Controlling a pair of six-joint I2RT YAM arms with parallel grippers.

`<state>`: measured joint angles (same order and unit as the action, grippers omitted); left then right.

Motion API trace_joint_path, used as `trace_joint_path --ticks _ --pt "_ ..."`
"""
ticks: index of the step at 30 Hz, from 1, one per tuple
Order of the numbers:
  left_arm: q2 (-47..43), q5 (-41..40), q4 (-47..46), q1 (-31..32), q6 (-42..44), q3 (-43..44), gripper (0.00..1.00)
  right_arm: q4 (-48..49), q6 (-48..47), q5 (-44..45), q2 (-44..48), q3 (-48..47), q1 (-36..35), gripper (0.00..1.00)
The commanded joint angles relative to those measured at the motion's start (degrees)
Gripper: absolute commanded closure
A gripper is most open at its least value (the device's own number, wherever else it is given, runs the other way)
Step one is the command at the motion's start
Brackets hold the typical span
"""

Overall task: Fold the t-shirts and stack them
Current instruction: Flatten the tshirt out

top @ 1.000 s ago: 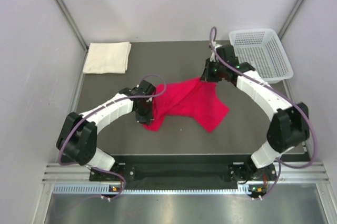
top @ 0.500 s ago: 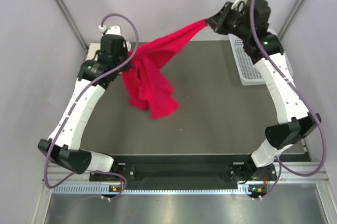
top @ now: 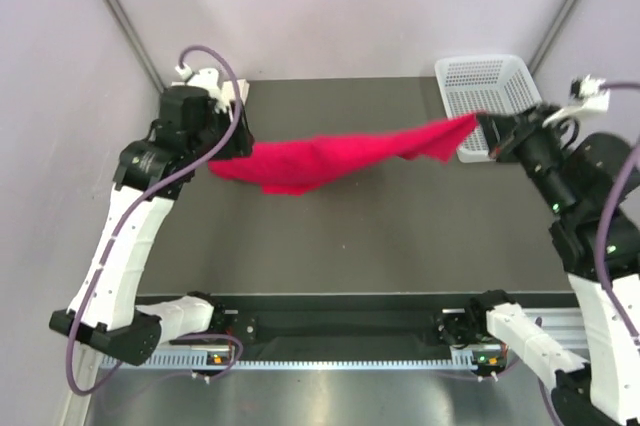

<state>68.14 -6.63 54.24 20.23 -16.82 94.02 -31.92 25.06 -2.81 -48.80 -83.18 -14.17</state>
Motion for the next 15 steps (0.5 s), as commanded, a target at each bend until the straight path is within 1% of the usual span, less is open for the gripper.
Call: trace_joint_path --ticks 1,2,3,4,5,6,7,8,9,10,11,12,13,15 --pt "3.66 1.44 13.68 -0.28 -4.18 -4.89 0.32 -9.29 -0.89 5.62 2.11 12.4 0.38 1.0" --pt "3.67 3.36 14.57 -0.28 -4.45 -7.59 0.32 -10.6 -0.45 5.88 2.56 14.43 0.46 1.0" --pt "3.49 9.39 13.54 -0.28 -4.36 -9.71 0.34 -10.88 0.51 5.45 2.74 17.93 0.46 1.0" --pt "2.19 11.97 11.96 -0.28 -4.45 -11.99 0.35 -10.53 0.78 4.92 2.83 19.61 0.46 1.0" --pt "1.48 16.0 9.94 -0.28 -4.71 -16.8 0.37 -10.09 1.22 4.74 2.65 21.11 0.46 1.0" --pt "0.6 19.78 5.14 -0.28 -5.32 -19.46 0.39 -9.74 1.57 4.92 2.22 23.39 0.46 1.0" --pt "-0.63 27.82 2.13 -0.1 -8.03 -22.1 0.39 -9.91 1.48 5.53 0.82 23.85 0.46 1.0" --pt "-1.07 30.43 -0.6 0.42 -9.97 -28.04 0.39 -10.17 1.4 6.75 -0.06 24.11 0.46 1.0" --pt "-1.43 32.02 -5.41 0.86 -11.9 -30.8 0.38 -9.83 0.53 6.85 -0.94 24.03 0.55 1.0" --pt "-1.69 32.03 -7.2 1.21 -15.58 -33.17 0.32 -9.74 0.0 6.85 -2.69 23.59 0.81 1.0" --pt "-1.87 31.34 -9.04 1.74 -17.27 -37.55 0.28 -9.65 -0.45 6.76 -3.58 22.72 0.99 1.0" --pt "-2.04 30.2 -11.32 1.66 -18.94 -39.42 0.26 -9.65 -1.41 6.5 -4.28 20.97 0.99 1.0" --pt "-2.05 29.14 -15.52 1.66 -21.3 -41.0 0.24 -9.65 -1.68 6.41 -5.51 20.08 1.6 1.0" --pt "-1.35 26.51 -20.82 1.66 -22.38 -44.88 0.24 -9.21 -2.47 5.98 -6.05 18.15 1.78 1.0"
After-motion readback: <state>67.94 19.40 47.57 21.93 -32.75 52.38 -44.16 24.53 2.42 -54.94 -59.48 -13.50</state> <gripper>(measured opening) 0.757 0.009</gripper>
